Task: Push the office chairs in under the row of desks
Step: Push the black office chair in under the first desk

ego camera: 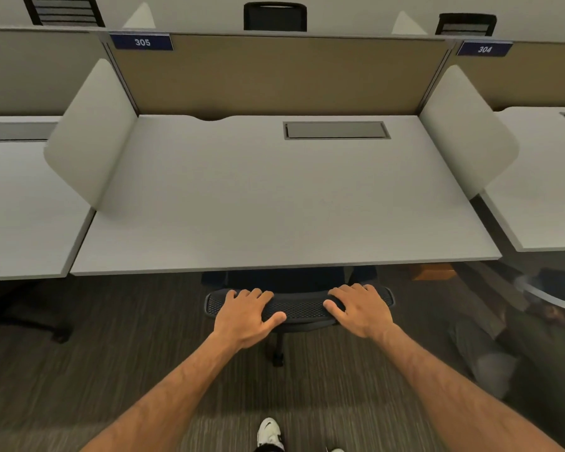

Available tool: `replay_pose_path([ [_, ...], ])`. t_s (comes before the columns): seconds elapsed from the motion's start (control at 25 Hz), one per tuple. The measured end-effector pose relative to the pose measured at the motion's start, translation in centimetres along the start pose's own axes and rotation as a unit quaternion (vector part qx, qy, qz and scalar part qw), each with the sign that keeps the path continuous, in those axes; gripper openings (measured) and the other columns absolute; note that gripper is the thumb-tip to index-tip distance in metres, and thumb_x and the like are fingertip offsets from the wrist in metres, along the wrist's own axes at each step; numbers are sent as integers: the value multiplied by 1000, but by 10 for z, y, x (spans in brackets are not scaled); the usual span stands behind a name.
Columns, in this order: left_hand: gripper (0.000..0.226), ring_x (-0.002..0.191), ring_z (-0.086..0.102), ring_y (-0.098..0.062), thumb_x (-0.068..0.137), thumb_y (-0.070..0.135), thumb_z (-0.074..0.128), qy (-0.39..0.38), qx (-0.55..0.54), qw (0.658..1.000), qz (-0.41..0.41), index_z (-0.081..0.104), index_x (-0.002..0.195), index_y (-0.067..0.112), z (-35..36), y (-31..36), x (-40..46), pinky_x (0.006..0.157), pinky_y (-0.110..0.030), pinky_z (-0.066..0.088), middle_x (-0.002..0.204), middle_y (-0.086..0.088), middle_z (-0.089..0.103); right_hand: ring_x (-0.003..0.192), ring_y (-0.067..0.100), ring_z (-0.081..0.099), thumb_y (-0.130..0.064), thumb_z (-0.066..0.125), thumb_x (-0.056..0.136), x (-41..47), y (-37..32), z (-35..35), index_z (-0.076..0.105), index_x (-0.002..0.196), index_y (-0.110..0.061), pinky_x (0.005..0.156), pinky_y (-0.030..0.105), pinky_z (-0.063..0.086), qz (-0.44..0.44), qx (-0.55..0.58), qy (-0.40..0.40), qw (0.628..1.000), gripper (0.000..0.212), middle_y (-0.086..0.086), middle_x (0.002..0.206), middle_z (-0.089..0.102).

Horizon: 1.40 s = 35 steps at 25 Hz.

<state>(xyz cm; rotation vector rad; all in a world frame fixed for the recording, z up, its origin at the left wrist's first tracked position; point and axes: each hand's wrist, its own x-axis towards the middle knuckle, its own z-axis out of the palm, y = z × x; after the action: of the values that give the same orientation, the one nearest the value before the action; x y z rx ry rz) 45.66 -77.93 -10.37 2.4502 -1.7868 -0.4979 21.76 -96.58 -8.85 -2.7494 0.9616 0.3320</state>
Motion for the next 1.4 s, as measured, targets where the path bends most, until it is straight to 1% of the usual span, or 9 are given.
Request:
replay_pose_path([
  [0.48,85,115,60,-21,90,88,15,21,3,1000,22,53,140,31,-11,-31,52,105,-51,41,128,4,65,113,19,60,-73,13,94,54,0,-16,62,131,-33,102,44,40,21,7,19,1000,73,-8,127,68],
  [0.84,85,111,63,-20,90,88,18,29,5,999,30,55,136,28,-8,-30,58,100,-49,45,124,3,67,114,18,60,-70,11,95,62,6,-16,62,131,-32,106,46,39,29,-12,-5,1000,73,-7,128,68],
  [0.92,88,113,62,-21,89,90,16,19,6,1000,22,54,138,28,-10,-29,57,102,-49,44,127,2,66,120,21,57,-62,8,98,61,4,-17,59,133,-33,113,54,31,45,-25,-24,998,68,-5,133,65],
  [1.0,90,115,61,-21,88,90,14,5,7,1000,18,52,141,28,-14,-27,56,105,-48,43,129,2,65,128,29,52,-49,12,104,60,-3,-18,54,137,-29,115,69,19,77,-39,-55,995,57,1,137,61],
  [1.04,90,115,60,-20,88,90,14,-2,4,1000,16,52,142,28,-18,-26,54,105,-47,43,130,3,64,130,34,49,-41,15,105,58,-9,-19,52,138,-26,114,75,16,93,-48,-73,992,52,5,139,59],
  [1.12,86,118,58,-19,90,86,18,-19,-16,1000,8,51,143,28,-27,-25,52,109,-45,39,134,3,63,131,41,46,-31,20,107,55,-20,-21,49,137,-21,110,80,16,124,-58,-93,986,43,12,140,55],
  [1.24,83,135,47,-21,90,82,28,-10,-54,998,-25,46,148,25,-38,-25,41,119,-46,30,147,-1,54,133,41,44,-33,23,108,48,-25,-30,48,138,-17,112,75,21,119,-47,-82,988,42,13,142,52],
  [1.32,84,146,35,-23,91,80,33,27,-73,995,-69,40,153,24,-45,-28,21,123,-46,25,157,-2,44,134,35,45,-45,25,108,44,-29,-40,47,142,-19,115,65,24,74,-17,-57,995,48,9,144,54],
  [1.4,83,151,28,-23,94,78,36,78,-82,987,-113,35,157,24,-47,-33,-8,125,-44,21,162,-2,37,137,29,44,-52,29,108,42,-40,-52,46,147,-21,118,56,24,15,42,-21,999,53,5,146,54],
])
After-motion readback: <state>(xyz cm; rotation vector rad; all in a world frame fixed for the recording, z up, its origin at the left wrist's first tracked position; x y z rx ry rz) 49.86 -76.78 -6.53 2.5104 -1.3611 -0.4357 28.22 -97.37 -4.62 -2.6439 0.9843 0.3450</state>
